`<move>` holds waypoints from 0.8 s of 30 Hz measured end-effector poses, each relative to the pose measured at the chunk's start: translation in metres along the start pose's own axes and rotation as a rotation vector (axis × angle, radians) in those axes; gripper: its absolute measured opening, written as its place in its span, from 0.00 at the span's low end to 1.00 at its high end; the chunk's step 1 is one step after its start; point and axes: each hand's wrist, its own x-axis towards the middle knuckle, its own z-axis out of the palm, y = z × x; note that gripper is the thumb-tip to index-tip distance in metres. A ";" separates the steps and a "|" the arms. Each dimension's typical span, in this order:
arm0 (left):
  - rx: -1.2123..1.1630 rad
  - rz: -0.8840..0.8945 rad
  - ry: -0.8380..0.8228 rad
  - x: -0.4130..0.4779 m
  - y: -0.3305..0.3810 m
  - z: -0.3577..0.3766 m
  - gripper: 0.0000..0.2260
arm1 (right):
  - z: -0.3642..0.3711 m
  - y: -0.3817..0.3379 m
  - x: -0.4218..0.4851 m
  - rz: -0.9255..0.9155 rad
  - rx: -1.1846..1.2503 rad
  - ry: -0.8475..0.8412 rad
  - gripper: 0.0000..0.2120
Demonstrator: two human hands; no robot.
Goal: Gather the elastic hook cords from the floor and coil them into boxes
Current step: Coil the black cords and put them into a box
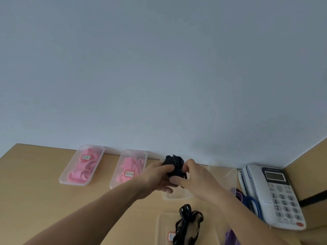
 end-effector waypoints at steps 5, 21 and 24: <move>0.033 -0.080 0.102 0.022 -0.010 0.010 0.17 | 0.004 0.019 0.030 -0.048 -0.076 0.033 0.19; 0.471 -0.137 0.467 0.064 -0.044 0.002 0.28 | 0.020 0.060 0.107 -0.214 -0.220 -0.157 0.28; 0.690 -0.110 0.558 0.071 -0.055 0.000 0.27 | 0.024 0.068 0.118 -0.257 -0.290 -0.187 0.27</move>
